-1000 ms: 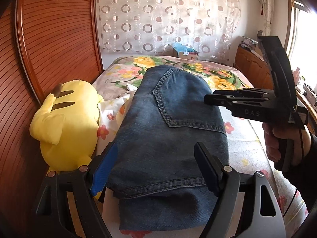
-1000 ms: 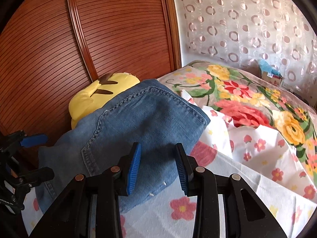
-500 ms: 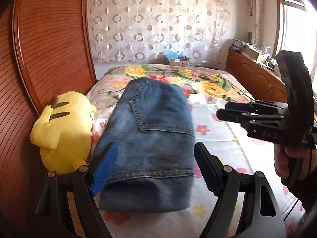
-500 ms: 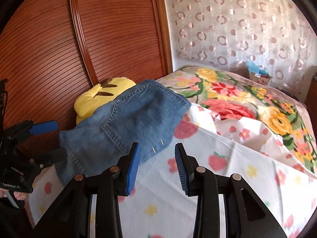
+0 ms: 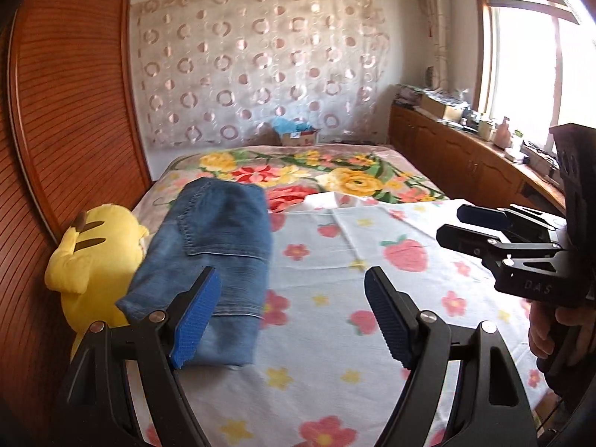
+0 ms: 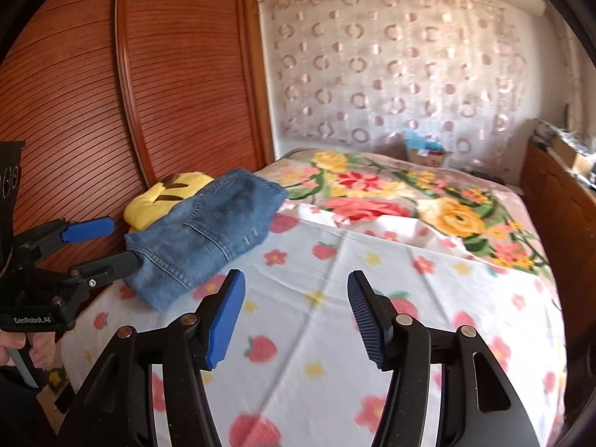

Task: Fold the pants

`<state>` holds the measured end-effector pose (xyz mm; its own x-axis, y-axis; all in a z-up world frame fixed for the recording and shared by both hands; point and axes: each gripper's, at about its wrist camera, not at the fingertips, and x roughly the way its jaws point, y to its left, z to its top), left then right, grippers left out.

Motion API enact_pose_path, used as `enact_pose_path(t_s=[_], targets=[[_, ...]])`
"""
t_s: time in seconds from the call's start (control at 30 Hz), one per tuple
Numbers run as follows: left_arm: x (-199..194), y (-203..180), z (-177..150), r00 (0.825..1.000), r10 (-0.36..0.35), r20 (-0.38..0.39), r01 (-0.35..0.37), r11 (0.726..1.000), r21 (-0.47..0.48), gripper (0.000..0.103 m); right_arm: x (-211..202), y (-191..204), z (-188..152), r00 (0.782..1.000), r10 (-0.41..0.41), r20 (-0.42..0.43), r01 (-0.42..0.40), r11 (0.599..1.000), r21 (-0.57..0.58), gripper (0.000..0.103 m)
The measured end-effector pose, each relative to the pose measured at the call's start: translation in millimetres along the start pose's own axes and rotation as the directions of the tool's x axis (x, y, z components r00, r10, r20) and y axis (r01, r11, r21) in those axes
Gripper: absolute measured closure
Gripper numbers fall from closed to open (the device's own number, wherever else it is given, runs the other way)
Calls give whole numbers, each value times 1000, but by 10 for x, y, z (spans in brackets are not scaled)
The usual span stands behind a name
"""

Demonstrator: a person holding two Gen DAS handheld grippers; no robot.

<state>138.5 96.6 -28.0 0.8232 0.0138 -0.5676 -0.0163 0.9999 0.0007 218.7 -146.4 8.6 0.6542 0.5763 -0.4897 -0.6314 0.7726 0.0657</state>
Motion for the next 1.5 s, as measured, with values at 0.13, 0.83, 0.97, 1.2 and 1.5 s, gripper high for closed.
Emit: enact_pose_path(t_s=[0.13, 0.83, 0.97, 1.2, 1.5], targets=[[-153, -225, -24, 1000, -13, 19, 13, 1000, 21, 23, -342, 47, -161, 998, -49, 24, 49, 998, 27, 34], [-776, -746, -134, 993, 30, 112, -32, 999, 21, 23, -1554, 502, -665, 955, -248, 160, 227, 964, 138, 27], [-840, -767, -133, 992, 28, 120, -30, 999, 16, 23, -1621, 596, -752, 948, -263, 177, 239, 960, 147, 27], [-886, -771, -127, 991, 35, 127, -37, 999, 17, 23, -1641, 644, -832, 946, -270, 179, 246, 958, 150, 27], [-892, -768, -126, 991, 35, 127, -37, 999, 17, 23, -1667, 477, -838, 944, -273, 187, 249, 958, 142, 27]])
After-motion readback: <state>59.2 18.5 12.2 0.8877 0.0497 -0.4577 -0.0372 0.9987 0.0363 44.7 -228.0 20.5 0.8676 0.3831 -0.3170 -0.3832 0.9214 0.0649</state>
